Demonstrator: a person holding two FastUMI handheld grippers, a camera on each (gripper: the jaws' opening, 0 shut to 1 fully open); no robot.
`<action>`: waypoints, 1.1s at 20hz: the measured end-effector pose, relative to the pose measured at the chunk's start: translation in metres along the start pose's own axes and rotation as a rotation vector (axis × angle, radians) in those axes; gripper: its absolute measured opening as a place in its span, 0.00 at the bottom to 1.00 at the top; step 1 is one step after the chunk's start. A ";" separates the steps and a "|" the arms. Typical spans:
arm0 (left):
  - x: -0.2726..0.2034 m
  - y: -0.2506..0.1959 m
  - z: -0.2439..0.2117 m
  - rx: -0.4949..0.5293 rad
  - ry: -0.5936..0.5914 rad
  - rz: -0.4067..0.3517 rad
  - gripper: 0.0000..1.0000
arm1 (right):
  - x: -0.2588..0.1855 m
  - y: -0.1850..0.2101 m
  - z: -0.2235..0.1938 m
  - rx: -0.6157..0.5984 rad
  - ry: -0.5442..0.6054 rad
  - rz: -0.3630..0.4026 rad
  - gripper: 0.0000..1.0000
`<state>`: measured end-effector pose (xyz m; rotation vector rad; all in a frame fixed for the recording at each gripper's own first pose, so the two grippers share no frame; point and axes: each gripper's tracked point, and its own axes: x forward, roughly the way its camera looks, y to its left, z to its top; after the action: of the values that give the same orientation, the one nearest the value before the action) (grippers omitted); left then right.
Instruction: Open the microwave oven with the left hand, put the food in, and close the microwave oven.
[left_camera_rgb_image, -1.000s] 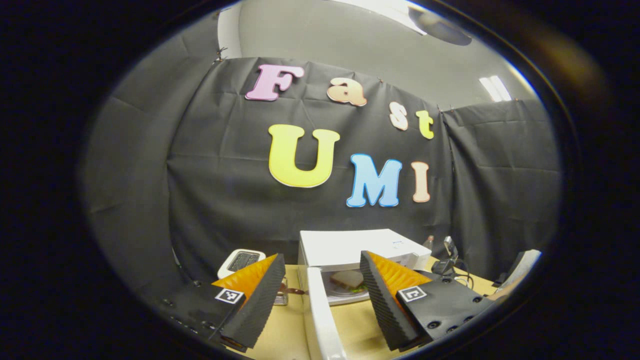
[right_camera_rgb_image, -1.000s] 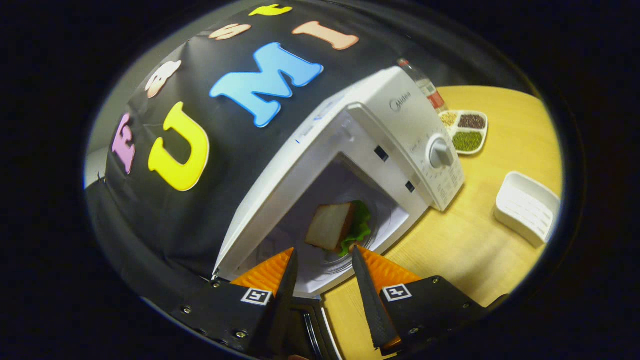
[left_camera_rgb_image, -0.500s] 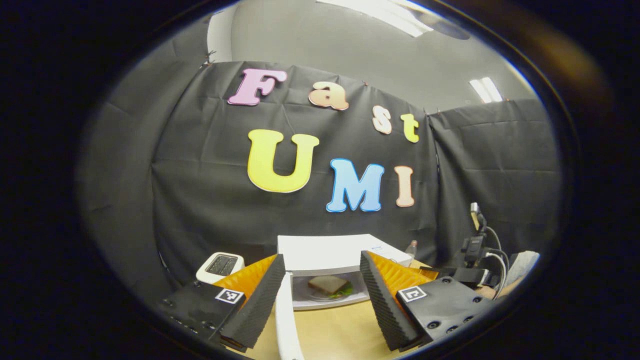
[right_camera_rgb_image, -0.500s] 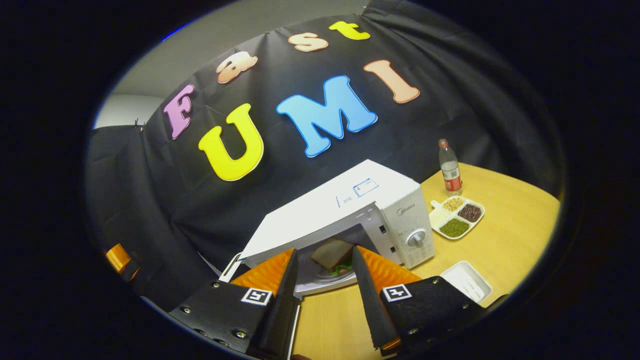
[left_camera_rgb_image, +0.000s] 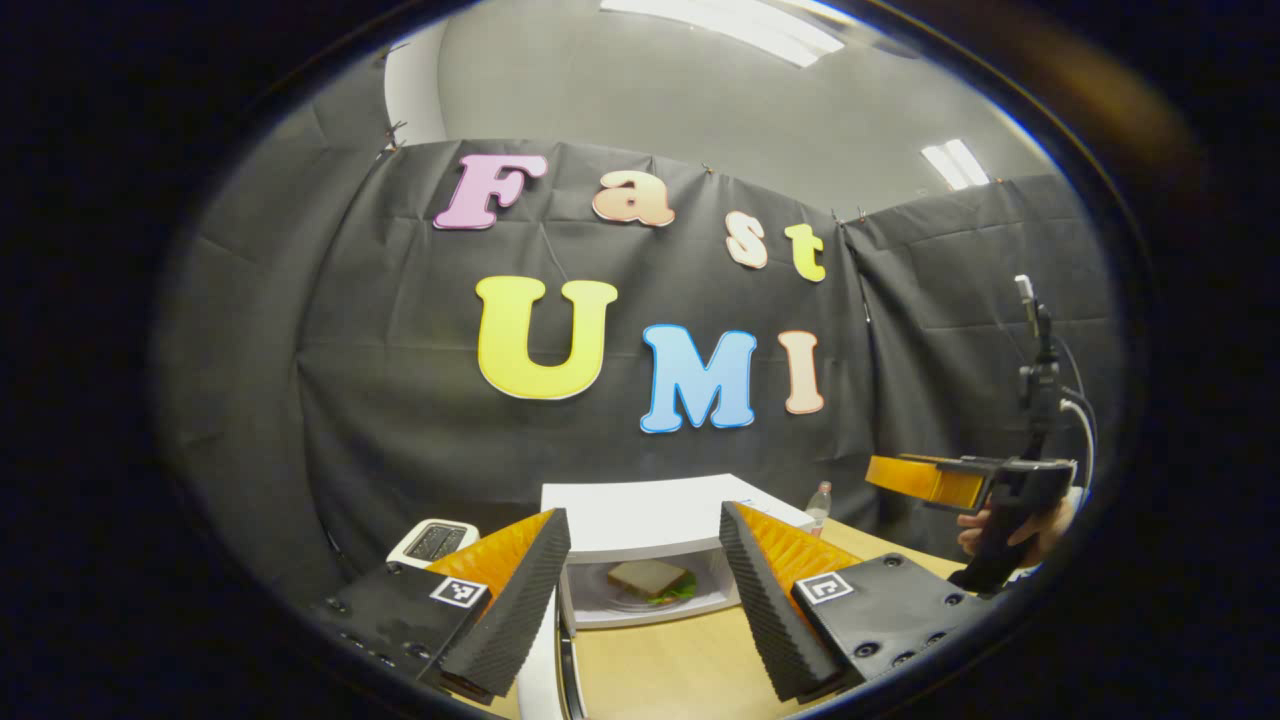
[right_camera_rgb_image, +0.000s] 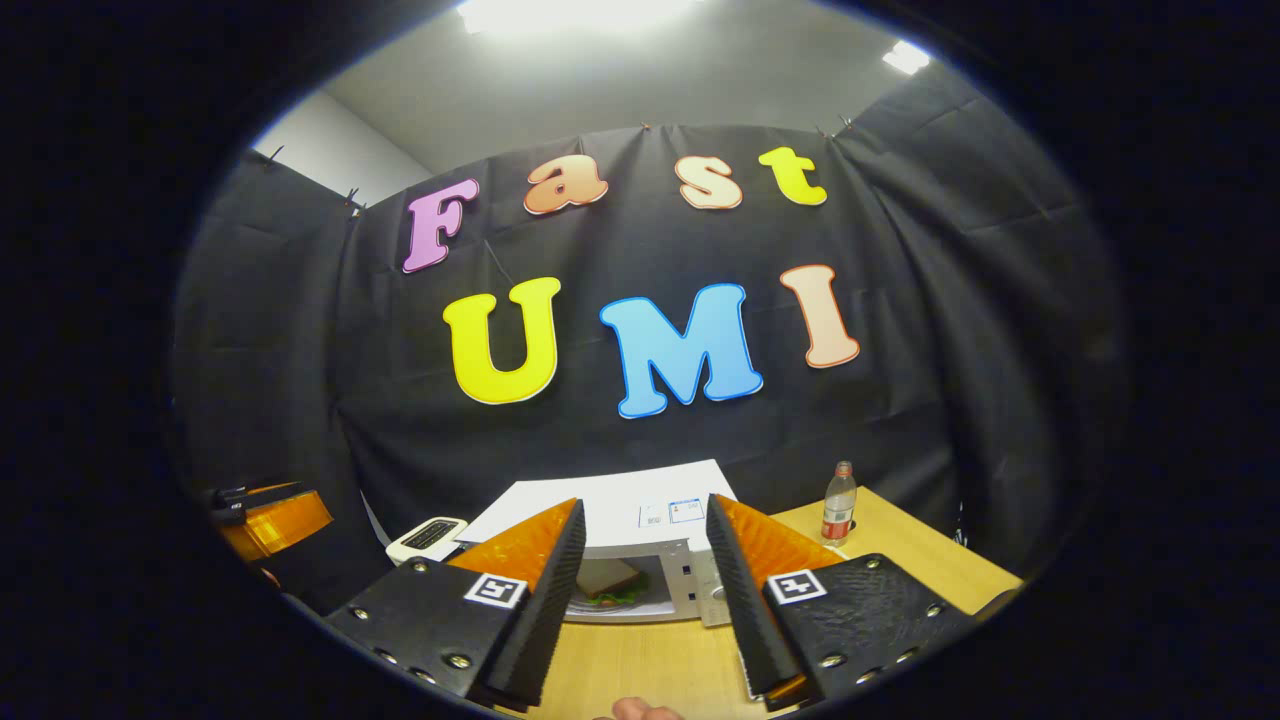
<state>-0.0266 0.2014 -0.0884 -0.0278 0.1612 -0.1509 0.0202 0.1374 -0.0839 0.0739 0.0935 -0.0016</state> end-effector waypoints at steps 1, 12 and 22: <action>-0.001 -0.002 0.003 -0.002 -0.010 0.009 0.96 | -0.003 -0.002 0.005 -0.029 -0.013 -0.005 0.77; -0.026 0.028 -0.006 0.028 0.010 0.103 0.96 | -0.018 -0.002 0.028 -0.037 -0.076 -0.002 0.98; -0.073 0.097 -0.062 0.026 0.170 0.173 0.07 | -0.011 -0.001 0.020 0.012 -0.043 -0.014 0.98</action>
<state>-0.0932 0.3073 -0.1424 0.0250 0.3303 0.0177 0.0115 0.1345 -0.0627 0.0854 0.0514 -0.0174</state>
